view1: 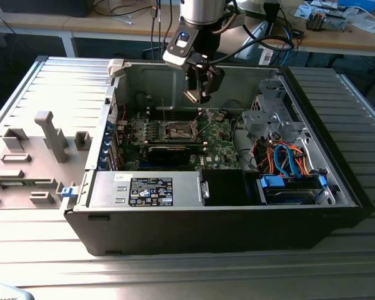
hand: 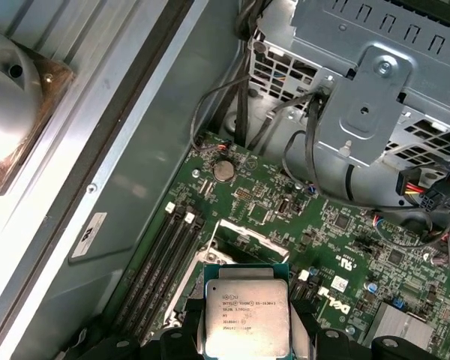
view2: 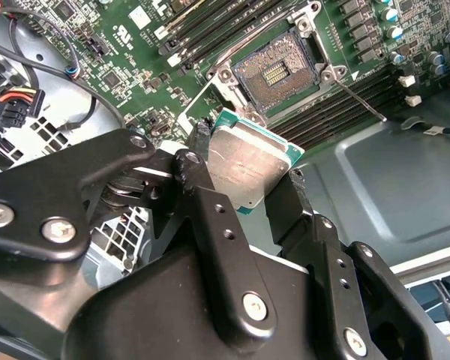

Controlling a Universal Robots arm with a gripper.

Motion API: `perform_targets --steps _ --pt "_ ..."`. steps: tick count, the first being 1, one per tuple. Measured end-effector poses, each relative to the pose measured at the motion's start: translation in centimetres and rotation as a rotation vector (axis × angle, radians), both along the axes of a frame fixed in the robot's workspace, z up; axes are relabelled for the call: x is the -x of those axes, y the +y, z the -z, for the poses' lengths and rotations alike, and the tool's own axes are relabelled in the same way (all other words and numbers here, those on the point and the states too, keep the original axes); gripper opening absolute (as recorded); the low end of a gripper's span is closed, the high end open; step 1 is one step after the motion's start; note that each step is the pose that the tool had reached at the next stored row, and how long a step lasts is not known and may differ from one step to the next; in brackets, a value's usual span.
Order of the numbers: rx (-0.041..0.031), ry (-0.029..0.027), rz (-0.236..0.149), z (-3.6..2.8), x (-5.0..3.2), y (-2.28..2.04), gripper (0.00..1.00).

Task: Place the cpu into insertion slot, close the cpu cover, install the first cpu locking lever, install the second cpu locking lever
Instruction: 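Place the cpu into insertion slot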

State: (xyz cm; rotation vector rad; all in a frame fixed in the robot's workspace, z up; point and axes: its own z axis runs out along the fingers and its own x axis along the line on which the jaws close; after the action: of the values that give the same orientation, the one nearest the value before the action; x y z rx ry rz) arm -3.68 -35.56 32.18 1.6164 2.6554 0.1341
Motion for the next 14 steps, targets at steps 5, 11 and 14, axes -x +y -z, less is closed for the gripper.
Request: perform_targets --steps 5,11,14 --pt "0.0000 0.0000 0.013 0.01 0.00 0.00 0.54" --pt "0.0000 0.0000 0.028 0.01 0.00 0.00 0.54" --pt "0.0000 0.0000 0.036 0.01 0.00 0.00 0.54"
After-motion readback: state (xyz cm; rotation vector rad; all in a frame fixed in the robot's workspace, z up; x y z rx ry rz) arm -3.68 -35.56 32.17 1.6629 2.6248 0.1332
